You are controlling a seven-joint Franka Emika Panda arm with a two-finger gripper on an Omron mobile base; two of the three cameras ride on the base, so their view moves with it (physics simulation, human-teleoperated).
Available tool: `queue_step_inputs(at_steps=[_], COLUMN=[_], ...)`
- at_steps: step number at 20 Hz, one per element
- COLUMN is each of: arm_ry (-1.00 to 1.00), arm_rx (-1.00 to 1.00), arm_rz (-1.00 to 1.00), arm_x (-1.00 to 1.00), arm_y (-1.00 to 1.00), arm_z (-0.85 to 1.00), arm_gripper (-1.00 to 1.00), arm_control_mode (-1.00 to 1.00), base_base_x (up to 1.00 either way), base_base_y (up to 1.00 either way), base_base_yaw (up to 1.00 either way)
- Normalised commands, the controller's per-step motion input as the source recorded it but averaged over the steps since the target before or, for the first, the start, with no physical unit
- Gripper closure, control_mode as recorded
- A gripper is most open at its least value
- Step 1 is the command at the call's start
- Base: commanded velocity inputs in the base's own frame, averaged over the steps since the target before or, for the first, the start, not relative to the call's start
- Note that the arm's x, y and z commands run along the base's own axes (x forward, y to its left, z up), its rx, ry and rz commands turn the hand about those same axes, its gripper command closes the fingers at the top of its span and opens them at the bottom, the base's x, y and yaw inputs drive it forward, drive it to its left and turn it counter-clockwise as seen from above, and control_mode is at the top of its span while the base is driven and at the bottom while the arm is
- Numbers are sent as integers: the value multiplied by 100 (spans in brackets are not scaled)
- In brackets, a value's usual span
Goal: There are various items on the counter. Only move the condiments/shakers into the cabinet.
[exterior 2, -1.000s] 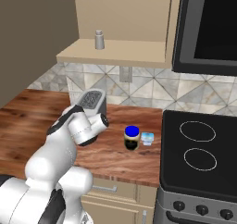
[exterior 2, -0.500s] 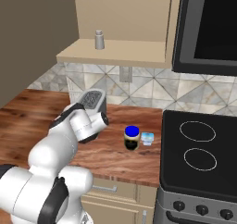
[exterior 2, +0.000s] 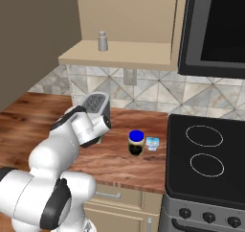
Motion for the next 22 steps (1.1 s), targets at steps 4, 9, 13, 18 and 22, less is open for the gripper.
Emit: queue_step_inputs(at_steps=[4,9,13,18,22], arm_ry=[0,0,0,0,0], arm_rx=[0,0,0,0,0], arm_rz=[0,0,0,0,0], arm_x=[0,8,14,10,0], arm_y=[9,14,8,0,0], arm_z=[0,-1,0,0,0], arm_gripper=[-100,-100,-100,-100,100], arm_control_mode=[-100,-100,-100,-100,-100], base_base_x=[0,0,0,0,0], base_base_y=[0,0,0,0,0], base_base_yaw=[0,0,0,0,0])
